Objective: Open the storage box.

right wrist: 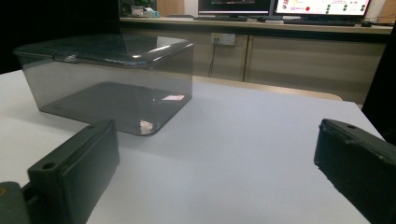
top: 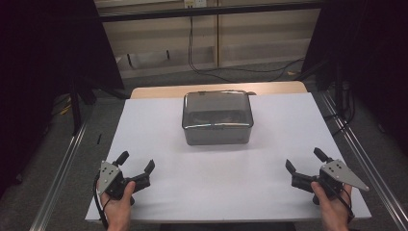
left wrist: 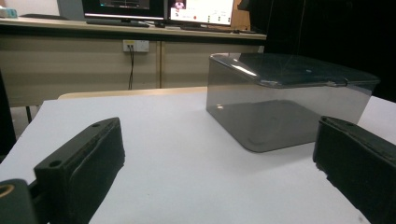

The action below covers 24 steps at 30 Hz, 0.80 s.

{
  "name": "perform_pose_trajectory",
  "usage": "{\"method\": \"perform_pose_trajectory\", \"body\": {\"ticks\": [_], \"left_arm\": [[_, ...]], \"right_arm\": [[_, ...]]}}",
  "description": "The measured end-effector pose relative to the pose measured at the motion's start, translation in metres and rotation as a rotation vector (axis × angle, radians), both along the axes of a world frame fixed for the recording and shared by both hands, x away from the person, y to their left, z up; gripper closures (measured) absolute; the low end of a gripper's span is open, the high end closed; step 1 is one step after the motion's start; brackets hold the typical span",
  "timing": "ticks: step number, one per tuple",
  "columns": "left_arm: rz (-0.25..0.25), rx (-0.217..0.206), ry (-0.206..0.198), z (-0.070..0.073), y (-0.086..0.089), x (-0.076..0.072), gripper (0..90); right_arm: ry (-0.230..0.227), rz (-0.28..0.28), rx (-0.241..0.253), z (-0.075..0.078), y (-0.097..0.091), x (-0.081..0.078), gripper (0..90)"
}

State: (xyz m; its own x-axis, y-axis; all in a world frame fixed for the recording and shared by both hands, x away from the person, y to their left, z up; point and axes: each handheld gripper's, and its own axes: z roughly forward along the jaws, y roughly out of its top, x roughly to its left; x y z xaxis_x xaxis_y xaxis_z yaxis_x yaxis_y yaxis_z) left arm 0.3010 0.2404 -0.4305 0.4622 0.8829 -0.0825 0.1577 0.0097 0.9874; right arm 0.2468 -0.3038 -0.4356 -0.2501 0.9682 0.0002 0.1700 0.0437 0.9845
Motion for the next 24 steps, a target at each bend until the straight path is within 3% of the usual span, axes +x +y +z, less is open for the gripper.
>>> {"method": "perform_pose_trajectory", "body": {"ticks": [9,19,24], "left_arm": [[-0.003,0.000,0.019,-0.002,-0.002,0.000,2.3],[-0.017,0.005,0.014,-0.003,-0.003,0.000,2.3],[-0.021,0.001,0.013,-0.002,-0.004,-0.001,2.4]], "right_arm": [[0.021,0.015,-0.012,-0.002,0.004,0.003,0.1],[0.007,0.042,-0.003,-0.003,0.016,0.009,0.6],[-0.003,0.093,-0.008,0.000,0.030,0.014,0.1]]}}
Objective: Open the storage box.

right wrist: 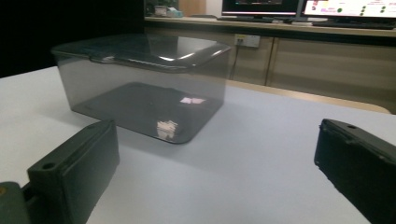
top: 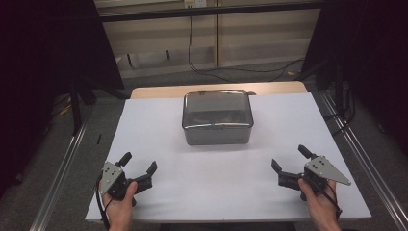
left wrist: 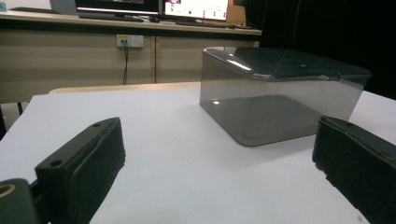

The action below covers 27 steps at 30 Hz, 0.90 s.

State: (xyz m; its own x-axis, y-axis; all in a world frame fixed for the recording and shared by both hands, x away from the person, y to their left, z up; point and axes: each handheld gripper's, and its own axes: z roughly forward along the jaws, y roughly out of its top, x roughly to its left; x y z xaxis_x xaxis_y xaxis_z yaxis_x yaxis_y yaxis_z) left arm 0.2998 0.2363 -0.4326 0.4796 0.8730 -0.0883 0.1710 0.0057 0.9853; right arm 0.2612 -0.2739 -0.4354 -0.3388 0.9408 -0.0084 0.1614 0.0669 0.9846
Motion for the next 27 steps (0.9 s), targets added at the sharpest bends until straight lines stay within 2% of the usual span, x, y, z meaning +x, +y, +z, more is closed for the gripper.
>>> {"method": "perform_pose_trajectory", "body": {"ticks": [3,5,6,11,18,27], "left_arm": [[0.005,0.005,0.003,0.000,0.000,0.000,2.5],[0.016,0.009,0.001,0.000,0.000,-0.001,2.8],[0.019,0.009,0.002,0.000,0.001,-0.001,2.8],[0.013,0.005,0.006,0.000,0.001,-0.001,2.8],[0.006,0.011,0.004,0.000,-0.001,-0.001,2.8],[0.008,0.016,0.006,0.000,0.000,-0.002,2.8]], "right_arm": [[0.014,0.026,0.022,0.000,0.007,0.005,0.1],[0.017,0.034,0.022,0.000,0.010,0.007,0.1],[0.018,0.057,0.006,0.001,0.018,0.010,0.1],[0.027,0.102,0.007,0.002,0.032,0.016,0.3],[0.010,0.166,-0.012,0.006,0.052,0.027,0.3],[-0.019,0.198,-0.030,0.015,0.068,0.043,0.3]]}}
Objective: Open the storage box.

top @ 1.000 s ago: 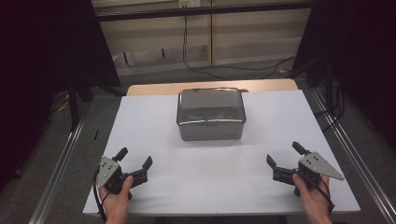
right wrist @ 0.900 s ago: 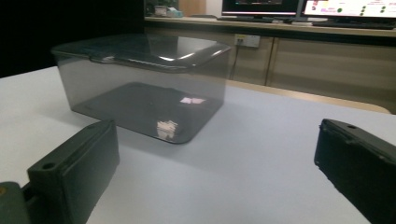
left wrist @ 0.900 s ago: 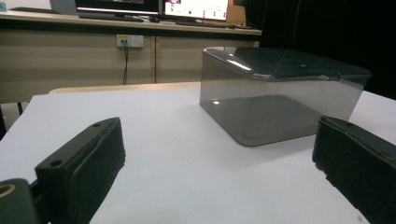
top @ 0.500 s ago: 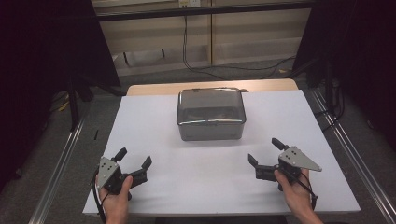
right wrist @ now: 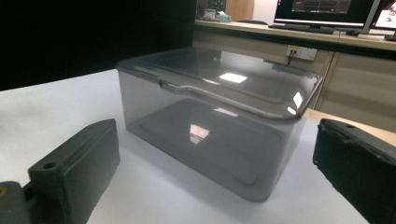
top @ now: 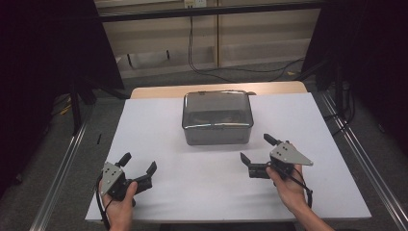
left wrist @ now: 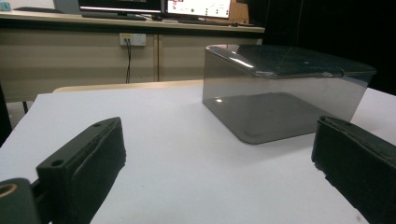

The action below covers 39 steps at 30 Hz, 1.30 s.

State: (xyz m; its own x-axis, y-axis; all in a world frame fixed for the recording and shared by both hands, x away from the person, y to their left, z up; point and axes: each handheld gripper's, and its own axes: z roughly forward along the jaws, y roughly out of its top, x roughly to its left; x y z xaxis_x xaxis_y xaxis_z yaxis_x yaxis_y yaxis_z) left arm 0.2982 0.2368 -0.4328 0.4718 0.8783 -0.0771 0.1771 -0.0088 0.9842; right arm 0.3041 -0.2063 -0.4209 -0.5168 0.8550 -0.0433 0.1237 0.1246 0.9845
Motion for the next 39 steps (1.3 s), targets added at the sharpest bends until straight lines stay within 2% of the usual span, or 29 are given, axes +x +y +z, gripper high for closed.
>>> {"method": "perform_pose_trajectory", "body": {"ticks": [4,10,14,15,20,22,24,25,26,27,28,29,31,33,34,36,37,38,39], "left_arm": [[-0.004,-0.011,0.005,0.000,0.001,0.000,2.8],[-0.006,0.008,0.003,-0.001,-0.001,0.002,2.8],[-0.006,0.014,0.003,-0.001,0.000,0.002,2.8],[-0.003,0.017,0.000,-0.001,0.000,0.002,2.8],[-0.008,0.016,0.005,-0.001,0.000,0.002,2.8],[-0.007,0.022,0.006,-0.001,0.000,0.002,2.8],[-0.007,0.019,0.009,-0.001,0.000,0.002,2.8],[-0.008,0.023,0.008,-0.001,0.000,0.002,2.8],[-0.008,0.023,0.008,-0.001,0.000,0.002,2.8],[-0.009,0.023,0.007,-0.001,0.000,0.002,2.8],[-0.010,0.022,0.007,-0.001,0.000,0.002,2.8],[-0.010,0.021,0.006,-0.001,0.000,0.002,2.8],[-0.010,0.014,0.010,-0.001,0.000,0.002,2.8],[-0.012,0.012,0.015,-0.001,0.001,0.002,2.8],[-0.010,0.013,0.014,-0.001,0.001,0.002,2.8],[-0.012,0.013,0.013,-0.001,0.001,0.002,2.8],[-0.015,0.019,0.013,-0.001,0.001,0.002,2.8],[-0.015,0.019,0.013,-0.001,0.001,0.002,2.8],[-0.016,0.018,0.013,-0.001,0.001,0.002,2.8]], "right_arm": [[-0.008,-0.012,-0.005,0.005,0.005,0.009,0.4],[-0.022,-0.014,-0.019,0.010,0.012,0.020,0.3],[-0.040,0.010,-0.042,0.013,0.019,0.025,0.0],[-0.057,0.023,-0.061,0.015,0.022,0.026,0.0],[-0.076,0.037,-0.093,0.017,0.030,0.029,0.0],[-0.088,0.047,-0.137,0.018,0.037,0.031,0.0],[-0.093,0.050,-0.148,0.018,0.039,0.032,0.0],[-0.104,0.047,-0.181,0.018,0.044,0.033,0.0],[-0.104,0.047,-0.181,0.018,0.044,0.033,0.0],[-0.130,0.044,-0.230,0.018,0.049,0.035,0.0],[-0.130,0.044,-0.230,0.018,0.049,0.035,0.0],[-0.149,0.040,-0.278,0.017,0.054,0.037,1.0],[-0.188,0.042,-0.333,0.016,0.058,0.041,3.7],[-0.220,0.034,-0.343,0.015,0.059,0.045,6.5],[-0.220,0.034,-0.343,0.015,0.059,0.045,7.0],[-0.235,0.029,-0.385,0.014,0.062,0.049,6.9],[-0.244,0.033,-0.423,0.013,0.065,0.051,8.2],[-0.244,0.033,-0.423,0.013,0.065,0.051,8.2],[-0.256,0.034,-0.455,0.012,0.068,0.053,9.4]]}}
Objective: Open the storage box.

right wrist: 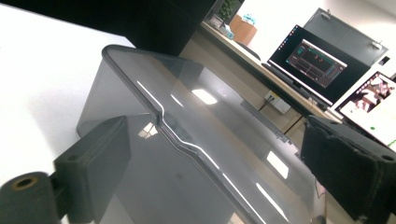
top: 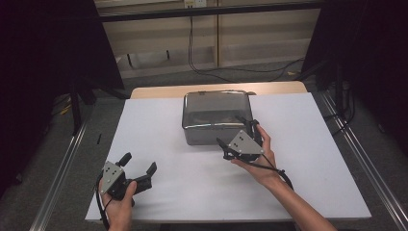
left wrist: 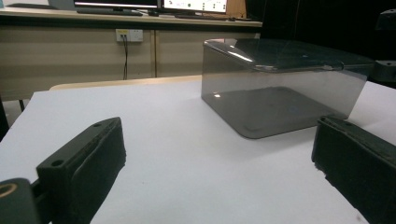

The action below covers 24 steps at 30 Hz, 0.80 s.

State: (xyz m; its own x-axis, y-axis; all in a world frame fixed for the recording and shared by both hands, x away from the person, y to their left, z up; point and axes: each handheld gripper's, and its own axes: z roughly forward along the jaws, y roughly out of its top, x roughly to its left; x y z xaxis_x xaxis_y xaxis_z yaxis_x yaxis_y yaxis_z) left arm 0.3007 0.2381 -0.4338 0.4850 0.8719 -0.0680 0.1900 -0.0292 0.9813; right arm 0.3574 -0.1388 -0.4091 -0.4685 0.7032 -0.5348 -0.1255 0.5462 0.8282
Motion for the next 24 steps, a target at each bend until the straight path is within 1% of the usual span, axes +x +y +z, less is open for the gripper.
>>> {"method": "perform_pose_trajectory", "body": {"ticks": [1,2,3,5,6,7,9,10,11,12,13,14,16,17,19,21,23,24], "left_arm": [[0.000,0.000,0.001,0.000,0.000,0.000,2.8],[0.001,-0.001,0.004,0.000,0.001,0.001,2.8],[0.001,-0.001,0.004,0.000,0.001,0.001,2.8],[0.007,-0.006,0.009,-0.001,0.002,0.001,2.8],[0.010,-0.004,0.009,-0.001,0.002,0.001,2.8],[0.011,-0.002,0.008,-0.001,0.003,0.002,2.8],[0.010,-0.001,0.009,-0.001,0.003,0.002,2.8],[0.009,0.002,0.009,-0.001,0.003,0.002,2.8],[0.006,-0.002,0.007,-0.001,0.002,0.002,2.8],[0.006,-0.002,0.007,-0.001,0.002,0.002,2.8],[0.004,-0.007,0.011,-0.001,0.002,0.001,2.8],[0.005,-0.006,0.011,-0.001,0.002,0.002,2.8],[0.003,0.004,0.009,-0.001,0.002,0.002,2.8],[0.005,0.008,0.004,-0.001,0.002,0.002,2.8],[0.005,0.011,0.000,0.000,0.002,0.002,2.8],[0.002,0.013,0.002,-0.001,0.002,0.001,2.8],[0.002,0.013,0.002,-0.001,0.001,0.001,2.8],[0.003,0.032,-0.008,0.000,0.000,0.001,2.8]], "right_arm": [[0.000,0.000,0.000,0.000,0.000,0.000,9.4],[-0.025,-0.006,-0.065,-0.001,0.002,0.001,10.3],[-0.025,-0.006,-0.065,-0.001,0.002,0.001,10.3],[-0.039,-0.005,-0.104,-0.001,0.005,0.002,12.5],[-0.053,-0.008,-0.135,-0.001,0.007,0.002,12.9],[-0.053,-0.008,-0.135,-0.001,0.007,0.002,12.9],[-0.074,-0.019,-0.198,-0.001,0.010,0.001,14.4],[-0.073,-0.025,-0.215,-0.001,0.012,0.002,14.8],[-0.075,-0.031,-0.259,0.000,0.014,0.002,17.2],[-0.091,-0.033,-0.284,0.000,0.016,0.002,18.6],[-0.091,-0.033,-0.284,0.000,0.016,0.002,18.6],[-0.115,-0.032,-0.349,-0.001,0.019,0.002,20.6],[-0.145,-0.027,-0.409,-0.002,0.022,0.002,22.9],[-0.145,-0.027,-0.409,-0.002,0.022,0.002,22.9],[-0.158,-0.025,-0.447,-0.003,0.024,0.001,24.7],[-0.167,-0.020,-0.470,-0.003,0.026,0.001,28.5],[-0.191,-0.022,-0.510,-0.004,0.028,0.001,31.3],[-0.216,-0.022,-0.559,-0.006,0.030,0.000,36.4]]}}
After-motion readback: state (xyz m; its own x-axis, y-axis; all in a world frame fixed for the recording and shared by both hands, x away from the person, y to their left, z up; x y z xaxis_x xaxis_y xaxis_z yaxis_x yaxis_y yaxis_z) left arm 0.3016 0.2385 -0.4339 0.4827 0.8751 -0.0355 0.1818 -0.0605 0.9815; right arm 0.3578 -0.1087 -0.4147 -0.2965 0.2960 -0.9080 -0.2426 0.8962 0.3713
